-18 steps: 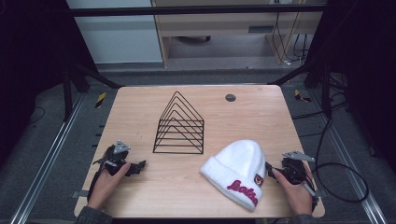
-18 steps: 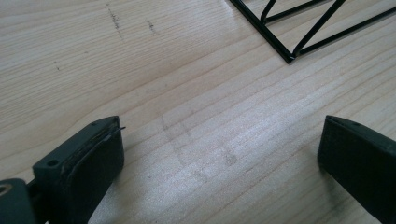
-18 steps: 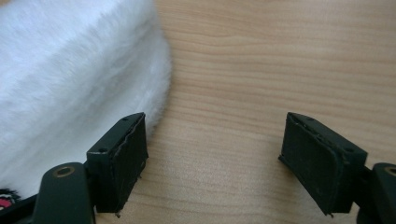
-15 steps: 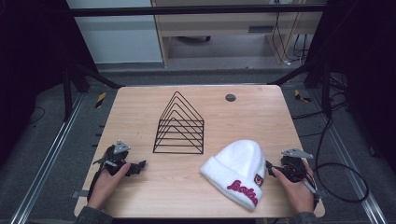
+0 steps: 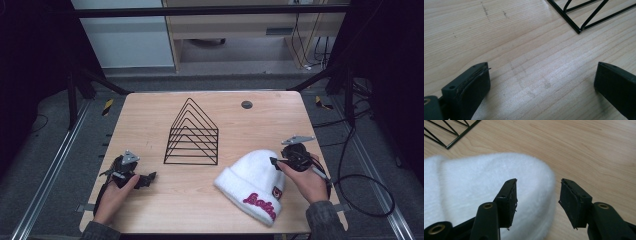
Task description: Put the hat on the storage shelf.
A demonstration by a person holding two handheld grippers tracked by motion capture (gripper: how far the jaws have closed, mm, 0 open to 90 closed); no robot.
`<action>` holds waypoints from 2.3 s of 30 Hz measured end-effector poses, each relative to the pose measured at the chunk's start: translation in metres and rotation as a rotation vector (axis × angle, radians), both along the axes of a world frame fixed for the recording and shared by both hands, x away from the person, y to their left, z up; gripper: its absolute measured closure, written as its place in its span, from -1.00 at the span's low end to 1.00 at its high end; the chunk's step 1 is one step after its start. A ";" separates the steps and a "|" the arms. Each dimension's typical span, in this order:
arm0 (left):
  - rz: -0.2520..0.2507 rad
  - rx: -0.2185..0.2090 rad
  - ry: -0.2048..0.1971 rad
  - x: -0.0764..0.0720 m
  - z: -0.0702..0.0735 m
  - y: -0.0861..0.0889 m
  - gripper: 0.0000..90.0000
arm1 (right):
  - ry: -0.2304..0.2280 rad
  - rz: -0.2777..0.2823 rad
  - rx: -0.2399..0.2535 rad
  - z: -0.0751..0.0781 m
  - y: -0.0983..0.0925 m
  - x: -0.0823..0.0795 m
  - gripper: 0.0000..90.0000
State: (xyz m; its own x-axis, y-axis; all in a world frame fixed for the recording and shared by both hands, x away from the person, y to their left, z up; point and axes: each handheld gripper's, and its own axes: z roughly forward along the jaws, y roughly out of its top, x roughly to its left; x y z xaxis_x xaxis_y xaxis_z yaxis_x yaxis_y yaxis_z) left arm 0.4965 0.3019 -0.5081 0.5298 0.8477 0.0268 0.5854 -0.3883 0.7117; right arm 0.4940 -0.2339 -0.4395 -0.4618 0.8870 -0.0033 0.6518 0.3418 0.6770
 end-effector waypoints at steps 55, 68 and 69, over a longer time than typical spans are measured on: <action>-0.013 -0.028 -0.047 -0.005 0.008 0.001 -0.93 | -0.292 0.324 0.106 0.096 0.055 -0.035 0.86; -0.070 -0.072 -0.138 -0.007 0.071 -0.001 -0.93 | -0.402 0.347 0.137 0.140 0.042 -0.033 0.86; -0.074 -0.075 -0.138 -0.005 0.077 -0.002 -0.93 | -0.410 0.345 0.139 0.142 0.041 -0.033 0.86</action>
State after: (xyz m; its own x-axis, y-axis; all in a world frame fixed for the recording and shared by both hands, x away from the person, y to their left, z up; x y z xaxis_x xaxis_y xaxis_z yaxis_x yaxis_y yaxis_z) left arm 0.4912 0.2999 -0.4315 0.5864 0.8089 0.0419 0.4519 -0.3696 0.8119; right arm 0.4615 -0.1925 -0.2976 -0.7109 0.6896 -0.1377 0.1912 0.3780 0.9058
